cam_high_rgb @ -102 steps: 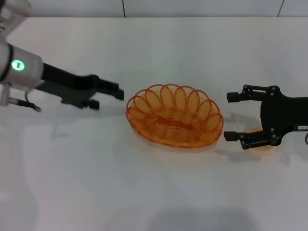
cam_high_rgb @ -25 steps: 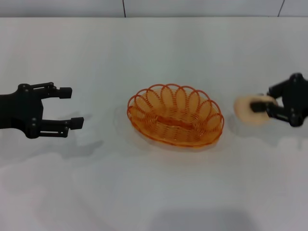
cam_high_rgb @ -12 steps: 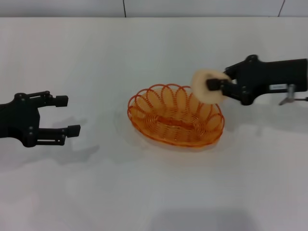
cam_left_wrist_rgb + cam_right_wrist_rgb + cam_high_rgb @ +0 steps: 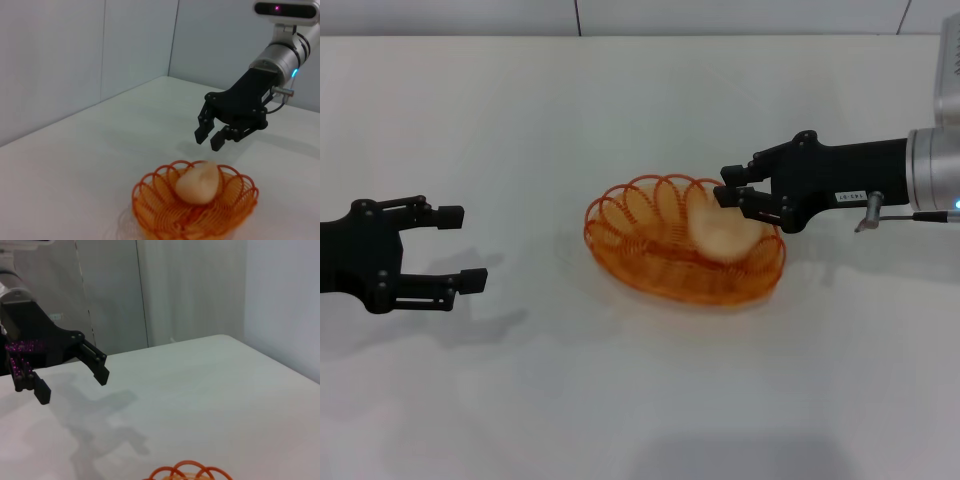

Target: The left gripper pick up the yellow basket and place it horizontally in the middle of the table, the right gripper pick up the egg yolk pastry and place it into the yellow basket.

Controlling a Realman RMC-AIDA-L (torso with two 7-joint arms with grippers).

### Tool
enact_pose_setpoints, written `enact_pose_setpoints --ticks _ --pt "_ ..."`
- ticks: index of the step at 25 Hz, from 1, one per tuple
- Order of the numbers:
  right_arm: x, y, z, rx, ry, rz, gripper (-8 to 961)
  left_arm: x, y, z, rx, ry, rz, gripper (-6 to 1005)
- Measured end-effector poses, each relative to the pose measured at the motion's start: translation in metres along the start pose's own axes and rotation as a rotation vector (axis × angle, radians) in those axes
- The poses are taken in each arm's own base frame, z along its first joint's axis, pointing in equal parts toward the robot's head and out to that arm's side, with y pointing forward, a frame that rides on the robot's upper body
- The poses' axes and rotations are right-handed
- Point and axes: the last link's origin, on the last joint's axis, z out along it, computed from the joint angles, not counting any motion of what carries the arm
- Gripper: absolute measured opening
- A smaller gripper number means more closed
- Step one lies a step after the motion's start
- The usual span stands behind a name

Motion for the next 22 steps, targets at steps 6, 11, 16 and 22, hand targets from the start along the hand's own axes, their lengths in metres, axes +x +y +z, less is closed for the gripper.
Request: enact_pose_setpoints --ticks 6,11,16,22 --pt "0.003 0.004 -0.002 -0.02 0.0 0.009 157 0.002 -0.001 0.001 -0.001 -0.001 0.006 862" --pt "0.008 0.003 -0.012 -0.006 -0.013 0.023 460 0.002 -0.002 0.001 0.0 -0.002 0.008 862" --pt "0.019 0.003 -0.033 0.001 -0.033 0.014 679 0.003 -0.002 0.001 -0.004 -0.005 0.013 862" --pt "0.037 0.01 -0.056 -0.009 -0.044 -0.026 842 0.009 -0.004 0.006 -0.033 -0.022 0.03 862"
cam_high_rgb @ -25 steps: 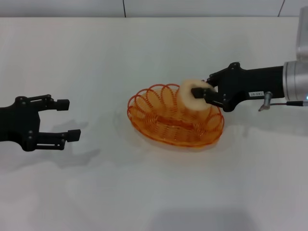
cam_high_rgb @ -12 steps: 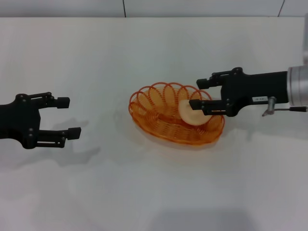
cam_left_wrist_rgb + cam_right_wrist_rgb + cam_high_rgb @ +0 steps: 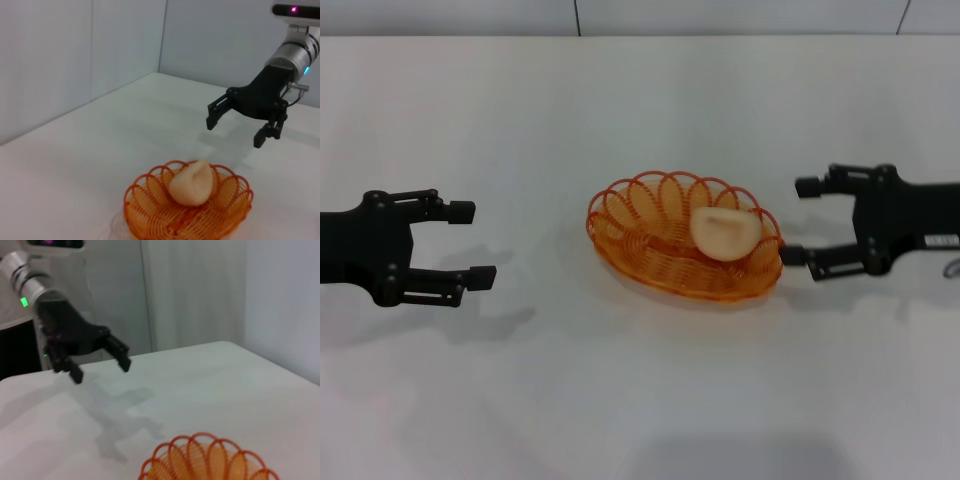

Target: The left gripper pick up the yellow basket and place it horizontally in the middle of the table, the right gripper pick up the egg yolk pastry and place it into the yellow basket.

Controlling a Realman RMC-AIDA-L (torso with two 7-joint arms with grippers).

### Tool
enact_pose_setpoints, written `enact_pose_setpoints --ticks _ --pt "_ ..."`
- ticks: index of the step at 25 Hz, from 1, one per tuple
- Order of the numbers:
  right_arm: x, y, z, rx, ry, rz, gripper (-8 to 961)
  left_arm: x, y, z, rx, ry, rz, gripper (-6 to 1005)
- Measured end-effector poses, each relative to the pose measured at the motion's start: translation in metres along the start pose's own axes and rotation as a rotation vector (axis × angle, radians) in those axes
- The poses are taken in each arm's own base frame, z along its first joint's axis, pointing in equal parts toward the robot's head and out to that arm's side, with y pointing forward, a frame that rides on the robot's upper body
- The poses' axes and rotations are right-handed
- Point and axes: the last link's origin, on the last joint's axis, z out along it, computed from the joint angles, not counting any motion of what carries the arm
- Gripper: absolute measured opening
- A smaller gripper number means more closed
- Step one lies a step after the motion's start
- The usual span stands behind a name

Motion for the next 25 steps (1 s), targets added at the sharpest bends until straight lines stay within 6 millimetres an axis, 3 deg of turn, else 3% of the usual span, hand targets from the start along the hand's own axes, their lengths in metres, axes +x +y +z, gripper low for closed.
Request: enact_pose_setpoints --ticks 7,25 --pt "0.018 0.006 -0.013 -0.049 0.015 0.016 885 0.007 -0.003 0.008 -0.027 -0.024 0.013 862" --pt "0.029 0.01 -0.016 -0.032 -0.011 0.028 885 0.016 -0.008 0.014 -0.04 -0.023 0.028 862"
